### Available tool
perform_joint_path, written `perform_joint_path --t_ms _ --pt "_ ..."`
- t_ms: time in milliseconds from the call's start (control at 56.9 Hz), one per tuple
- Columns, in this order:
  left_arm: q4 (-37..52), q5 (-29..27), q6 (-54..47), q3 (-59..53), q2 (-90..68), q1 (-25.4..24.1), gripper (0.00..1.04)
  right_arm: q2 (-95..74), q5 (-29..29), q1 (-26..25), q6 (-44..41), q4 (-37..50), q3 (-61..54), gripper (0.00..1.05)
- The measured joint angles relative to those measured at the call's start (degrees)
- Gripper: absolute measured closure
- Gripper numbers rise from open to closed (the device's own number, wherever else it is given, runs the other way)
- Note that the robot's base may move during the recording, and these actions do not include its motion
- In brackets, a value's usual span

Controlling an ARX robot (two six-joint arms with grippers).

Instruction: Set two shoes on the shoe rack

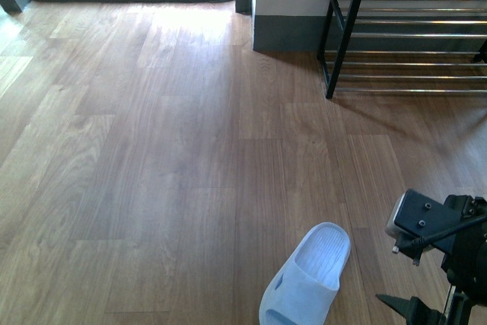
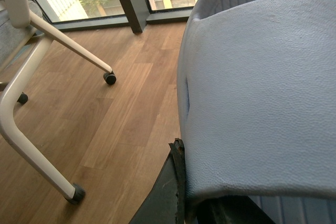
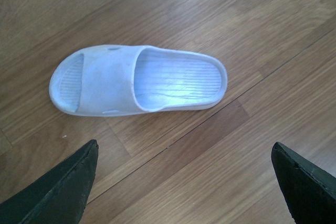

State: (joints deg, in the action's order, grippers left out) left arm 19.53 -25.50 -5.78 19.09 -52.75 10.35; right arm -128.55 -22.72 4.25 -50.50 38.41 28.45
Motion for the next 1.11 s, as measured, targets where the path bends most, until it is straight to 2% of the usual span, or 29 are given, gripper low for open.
perform_joint_path --t_ms 106,510,616,1020,1108 --pt "0.00 -0.02 0.00 0.00 0.00 0.00 1.03 -0.48 -1.68 0.22 -1.25 -3.15 1.03 0.09" --pt "0.00 -0.04 0.00 0.00 0.00 0.00 1.03 -6.21 -0.87 0.20 -3.98 -6.25 6.08 0.09" --pt "0.00 -0.02 0.00 0.00 0.00 0.00 1.03 -6.21 0.74 -0.20 -4.94 -5.49 6.10 0.09" --pt "0.00 -0.02 0.00 0.00 -0.02 0.00 1.03 -6.21 0.85 -0.44 -5.90 -5.40 6.08 0.09" --pt "0.00 -0.02 0.00 0.00 -0.02 0.00 1.03 -9.05 -1.42 -0.61 -4.72 5.57 4.83 0.09"
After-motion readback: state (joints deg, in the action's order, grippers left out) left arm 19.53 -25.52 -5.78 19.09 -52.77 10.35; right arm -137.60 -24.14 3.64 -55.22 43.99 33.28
